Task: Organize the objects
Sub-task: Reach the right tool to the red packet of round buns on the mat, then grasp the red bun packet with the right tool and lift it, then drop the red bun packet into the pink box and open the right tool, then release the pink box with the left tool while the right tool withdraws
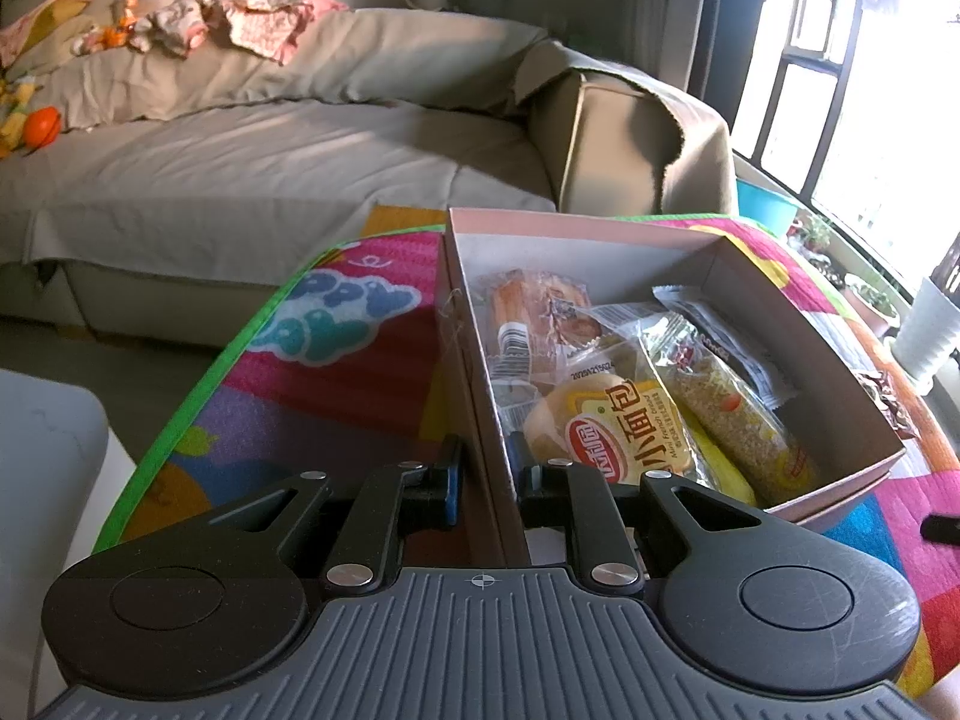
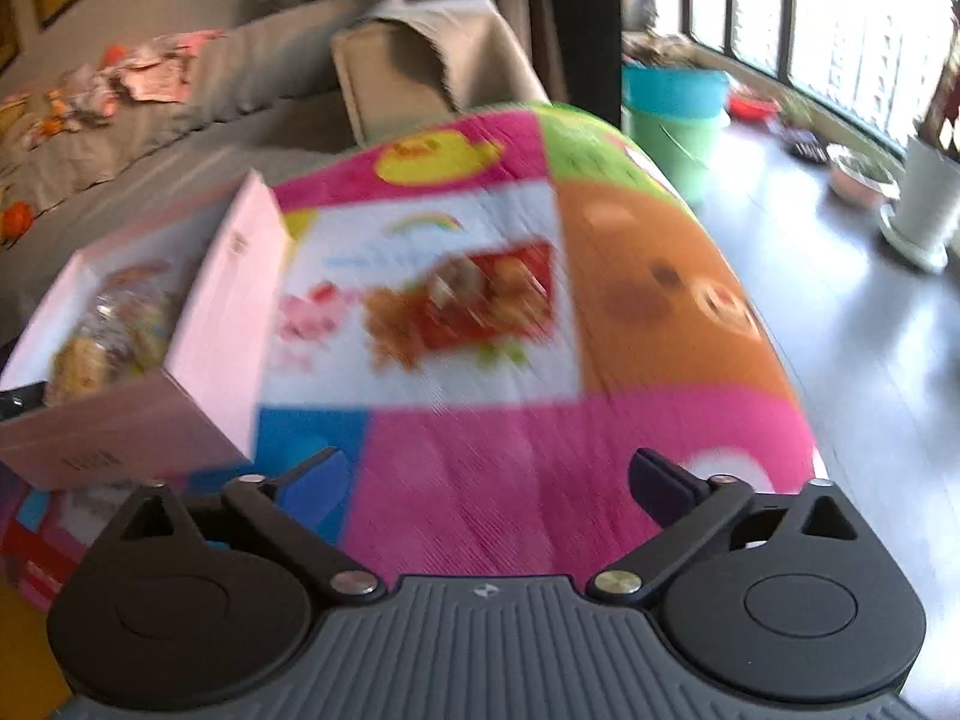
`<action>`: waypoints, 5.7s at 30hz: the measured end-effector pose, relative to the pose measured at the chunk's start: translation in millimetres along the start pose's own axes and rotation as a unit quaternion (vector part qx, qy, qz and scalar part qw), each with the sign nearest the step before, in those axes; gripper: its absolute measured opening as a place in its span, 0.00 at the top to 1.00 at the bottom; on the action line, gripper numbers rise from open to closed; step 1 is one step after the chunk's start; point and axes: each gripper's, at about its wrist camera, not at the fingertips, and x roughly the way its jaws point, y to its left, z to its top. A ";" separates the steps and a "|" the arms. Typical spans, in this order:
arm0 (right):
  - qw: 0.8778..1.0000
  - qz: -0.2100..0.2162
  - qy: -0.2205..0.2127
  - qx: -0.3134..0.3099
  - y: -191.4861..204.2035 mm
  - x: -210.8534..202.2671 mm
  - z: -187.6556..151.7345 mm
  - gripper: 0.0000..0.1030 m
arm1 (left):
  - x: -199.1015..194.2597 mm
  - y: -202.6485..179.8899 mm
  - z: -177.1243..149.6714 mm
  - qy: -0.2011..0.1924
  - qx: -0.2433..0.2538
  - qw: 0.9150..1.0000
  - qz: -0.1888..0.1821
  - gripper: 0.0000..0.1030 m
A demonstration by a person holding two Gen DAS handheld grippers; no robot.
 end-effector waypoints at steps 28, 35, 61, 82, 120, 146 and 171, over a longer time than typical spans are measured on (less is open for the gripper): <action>0.994 -0.004 -0.092 -0.053 1.9 39.9 98.2 0.00 | 1.4 2.0 -3.2 0.001 -0.002 1.000 0.001 0.83; 0.995 -0.071 -0.037 -0.066 -5.9 105.0 135.9 0.29 | 1.8 3.1 -3.5 0.001 -0.003 1.000 0.001 0.83; 0.981 0.114 0.013 -0.154 52.3 9.5 1.7 0.03 | 0.0 5.2 -4.7 0.001 -0.005 1.000 -0.002 0.82; 0.969 0.112 -0.049 -0.215 96.2 -111.0 13.1 0.25 | -4.1 6.0 -6.0 -0.001 -0.006 1.000 -0.005 0.82; 0.963 0.130 -0.038 -0.233 111.6 -13.1 -5.3 0.24 | 4.3 1.2 -4.2 -0.007 0.013 1.000 0.005 0.83; 0.990 0.071 -0.092 -0.077 45.5 18.6 29.7 0.00 | 27.1 -74.2 42.3 -0.155 0.045 0.986 0.049 0.18; 0.988 0.038 -0.095 -0.116 53.6 -10.6 -59.5 0.00 | -29.9 -106.2 -101.3 -0.044 0.045 0.997 0.040 0.13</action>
